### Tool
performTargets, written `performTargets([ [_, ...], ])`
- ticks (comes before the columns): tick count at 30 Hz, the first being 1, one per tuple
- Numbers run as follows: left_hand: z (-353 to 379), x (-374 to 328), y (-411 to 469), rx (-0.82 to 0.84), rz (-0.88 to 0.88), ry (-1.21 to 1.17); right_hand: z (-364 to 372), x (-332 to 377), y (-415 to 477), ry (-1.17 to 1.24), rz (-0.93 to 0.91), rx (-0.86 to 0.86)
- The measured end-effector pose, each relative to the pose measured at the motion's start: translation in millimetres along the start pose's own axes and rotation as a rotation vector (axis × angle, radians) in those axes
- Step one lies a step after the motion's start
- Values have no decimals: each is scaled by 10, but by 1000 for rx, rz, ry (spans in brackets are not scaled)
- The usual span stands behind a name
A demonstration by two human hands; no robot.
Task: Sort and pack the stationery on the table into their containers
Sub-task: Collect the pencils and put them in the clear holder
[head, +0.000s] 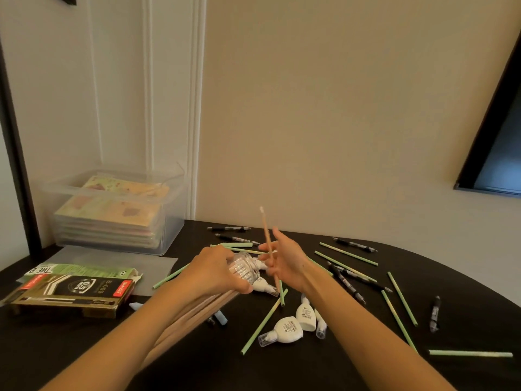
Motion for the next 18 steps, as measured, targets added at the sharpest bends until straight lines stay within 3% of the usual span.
performTargets([
  [2,13,9,-5,-12,-11,10,-89,-8,16,203,-44,-132],
  [10,92,-47,-18,-9,-7,3,-183,-69,-57,527,-120,-103],
  [15,129,-65,-31,23,-9,-26,-161,-122,-87,567,-156,-158],
  [18,161,-62,-38,19,-4,2,-159,-193,-129,495,-120,-87],
])
Point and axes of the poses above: each hand's wrist, its own y-axis towards the middle knuckle, its own z-axis out of the palm, x = y × z, the point moved 1 cm from there along y, towards the middle knuckle, and after that the axes turned 5 degrees about -x, right-handed, at the moved point
